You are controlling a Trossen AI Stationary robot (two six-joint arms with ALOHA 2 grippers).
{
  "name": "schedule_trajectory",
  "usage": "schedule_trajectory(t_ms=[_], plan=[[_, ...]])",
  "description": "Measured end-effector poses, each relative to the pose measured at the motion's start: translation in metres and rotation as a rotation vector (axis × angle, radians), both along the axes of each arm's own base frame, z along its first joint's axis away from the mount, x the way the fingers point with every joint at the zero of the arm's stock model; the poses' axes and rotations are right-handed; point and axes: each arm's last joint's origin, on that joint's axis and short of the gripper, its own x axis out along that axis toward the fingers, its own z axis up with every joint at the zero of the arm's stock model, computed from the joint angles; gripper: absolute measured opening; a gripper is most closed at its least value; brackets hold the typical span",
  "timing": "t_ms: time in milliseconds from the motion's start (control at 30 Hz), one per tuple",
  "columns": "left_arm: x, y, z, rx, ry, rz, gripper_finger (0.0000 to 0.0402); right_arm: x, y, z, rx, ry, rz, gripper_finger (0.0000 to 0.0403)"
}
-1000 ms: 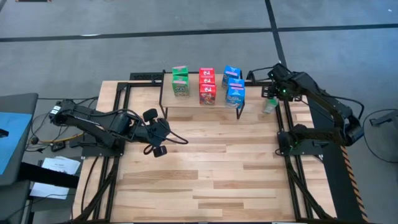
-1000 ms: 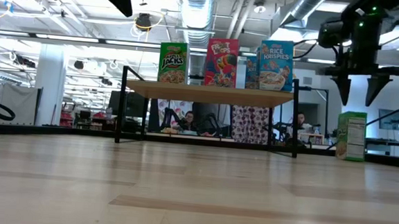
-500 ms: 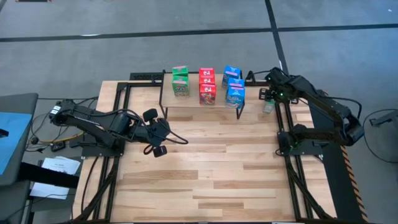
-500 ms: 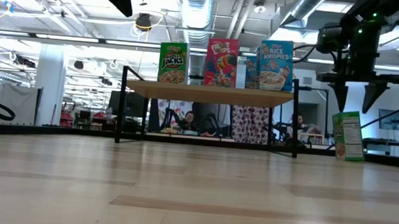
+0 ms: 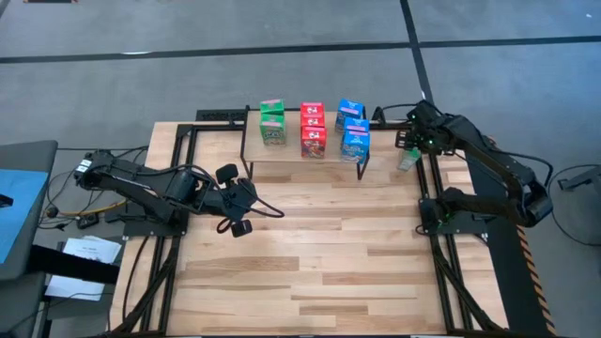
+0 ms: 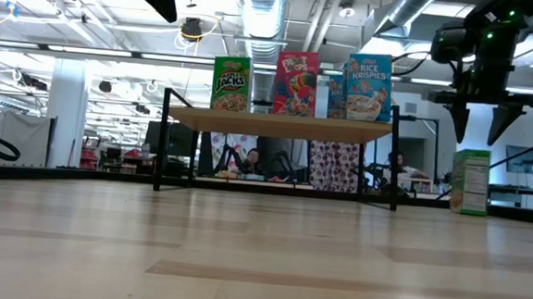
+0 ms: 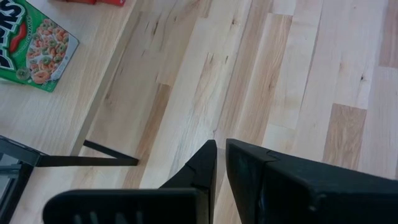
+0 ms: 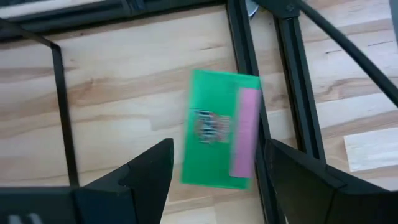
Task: Stack cereal on shelf
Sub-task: Put the green cereal box on the shelf aligned with the other green cereal boxes
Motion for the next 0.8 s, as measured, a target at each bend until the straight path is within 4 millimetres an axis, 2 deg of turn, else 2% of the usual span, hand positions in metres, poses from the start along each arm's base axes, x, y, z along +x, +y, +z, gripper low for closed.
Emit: schedule_trajectory(t_ms=[167,400,800], plan=[[0.000,0.000,0.000,0.001,0.000,0.000,0.0025,-0.003,0.000,0.000,0.007,0.003,-0.015,0.0276],[0.000,0.000,0.000,0.010,-0.002,0.006,0.0025,0.011,-0.009,-0.011,0.048,0.006,0.026,0.0276],[0.000,0.000,0.000,0.023,0.000,0.002,0.0025,0.014,-0.015,-0.021,0.100,0.068,0.039,0.0276]])
